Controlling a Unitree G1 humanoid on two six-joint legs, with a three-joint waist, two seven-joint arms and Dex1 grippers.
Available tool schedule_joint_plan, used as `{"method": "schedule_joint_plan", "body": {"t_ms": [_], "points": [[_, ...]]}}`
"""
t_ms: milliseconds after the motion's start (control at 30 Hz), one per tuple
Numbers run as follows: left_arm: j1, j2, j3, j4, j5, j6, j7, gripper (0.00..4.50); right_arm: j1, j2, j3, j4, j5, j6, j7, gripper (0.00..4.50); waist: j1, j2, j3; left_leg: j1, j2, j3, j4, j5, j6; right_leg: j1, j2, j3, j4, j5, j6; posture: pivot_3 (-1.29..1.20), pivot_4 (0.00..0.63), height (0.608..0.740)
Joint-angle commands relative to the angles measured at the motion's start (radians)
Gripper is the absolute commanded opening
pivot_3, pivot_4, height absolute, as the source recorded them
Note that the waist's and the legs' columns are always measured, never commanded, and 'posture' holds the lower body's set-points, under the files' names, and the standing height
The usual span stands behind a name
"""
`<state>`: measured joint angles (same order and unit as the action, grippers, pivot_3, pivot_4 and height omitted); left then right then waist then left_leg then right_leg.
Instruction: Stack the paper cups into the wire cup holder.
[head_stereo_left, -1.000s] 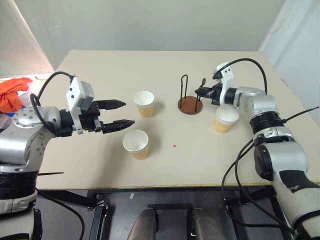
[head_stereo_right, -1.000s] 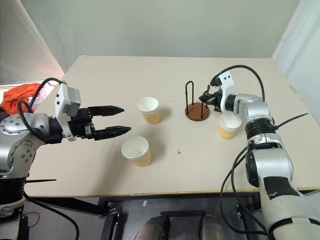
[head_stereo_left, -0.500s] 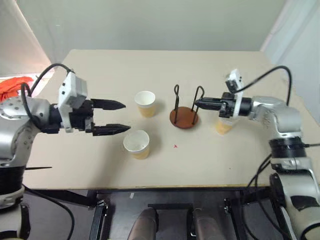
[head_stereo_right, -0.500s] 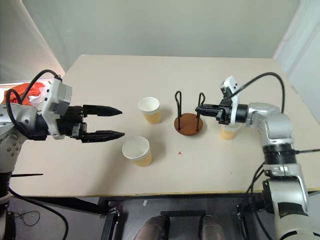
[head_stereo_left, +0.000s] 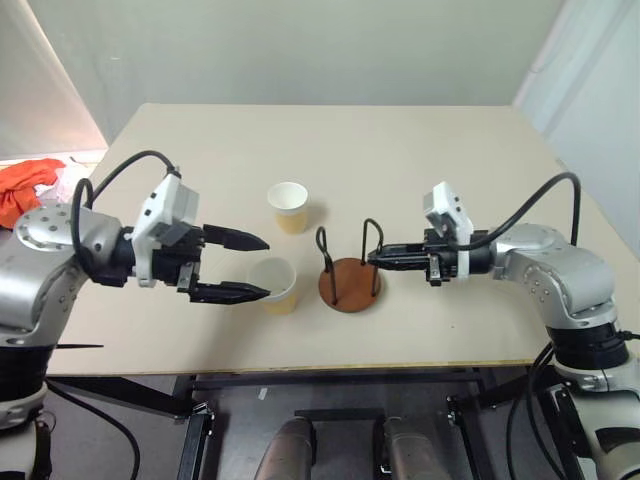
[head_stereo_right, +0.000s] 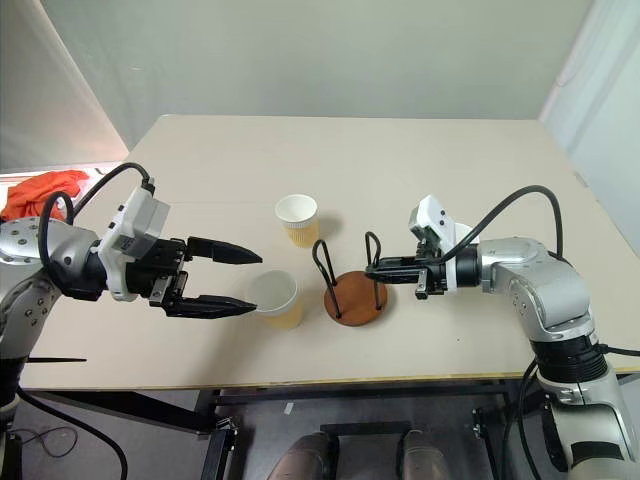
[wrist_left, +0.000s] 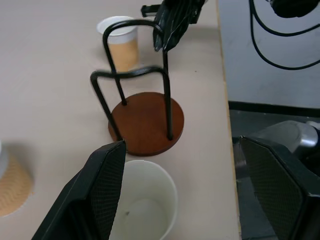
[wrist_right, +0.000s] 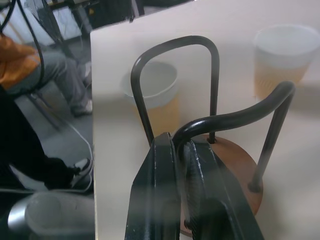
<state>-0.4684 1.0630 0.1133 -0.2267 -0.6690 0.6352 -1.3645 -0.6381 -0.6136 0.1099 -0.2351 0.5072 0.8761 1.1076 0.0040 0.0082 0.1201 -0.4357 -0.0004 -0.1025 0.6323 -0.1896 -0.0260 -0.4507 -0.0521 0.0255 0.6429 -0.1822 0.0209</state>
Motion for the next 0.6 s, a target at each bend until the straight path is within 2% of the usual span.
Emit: {"method": "schedule_joint_plan", "body": {"t_ms": [33,200,333,433,467,600], "points": [[-0.004,-0.003,0.010,-0.020,0.002,0.005,0.027,3.98,-0.018,-0.015,0.023,-0.015,-0.008,-0.008,-0.016,0.30,0.001,0.000,0.000,0.000,0.000,0.000,0.000,0.000,0.000,0.000,0.000,0.000,0.000,0.000,0.000,0.00,0.150,0.740],[0.003,-0.006,0.016,-0.028,-0.004,0.009,0.041,3.98,-0.023,-0.042,0.063,-0.002,-0.038,-0.028,-0.009,1.83,0.001,0.000,0.000,0.000,0.000,0.000,0.000,-0.002,0.000,0.000,0.000,0.000,0.000,-0.001,0.001,0.00,0.150,0.740],[-0.006,-0.003,0.013,-0.014,0.008,-0.007,0.041,3.98,-0.005,-0.182,0.118,-0.043,-0.076,-0.070,0.091,3.22,0.004,0.000,0.000,-0.001,0.000,0.000,0.000,-0.003,0.001,-0.001,0.000,-0.001,-0.001,-0.001,0.002,0.00,0.150,0.740],[-0.037,-0.002,0.006,0.011,0.017,-0.022,0.026,3.98,-0.015,-0.313,0.120,-0.033,-0.137,-0.189,0.180,4.26,0.007,0.000,0.000,-0.002,0.000,0.000,0.000,-0.004,0.001,0.000,0.000,-0.001,-0.002,-0.002,0.003,0.00,0.150,0.740],[-0.047,-0.001,0.003,0.017,0.018,-0.028,0.019,3.98,-0.020,-0.352,0.110,-0.031,-0.145,-0.221,0.210,4.46,0.007,0.000,0.000,-0.002,0.000,0.000,0.000,-0.004,0.001,0.000,0.000,-0.001,-0.002,-0.002,0.003,0.00,0.150,0.740],[-0.082,0.002,0.008,0.022,0.018,-0.048,-0.007,3.98,-0.082,-0.462,0.053,-0.002,-0.151,-0.284,0.284,4.46,0.006,0.000,0.000,-0.002,0.000,0.000,0.000,-0.004,0.001,0.000,0.000,-0.001,-0.002,-0.002,0.003,0.00,0.150,0.740]]}}
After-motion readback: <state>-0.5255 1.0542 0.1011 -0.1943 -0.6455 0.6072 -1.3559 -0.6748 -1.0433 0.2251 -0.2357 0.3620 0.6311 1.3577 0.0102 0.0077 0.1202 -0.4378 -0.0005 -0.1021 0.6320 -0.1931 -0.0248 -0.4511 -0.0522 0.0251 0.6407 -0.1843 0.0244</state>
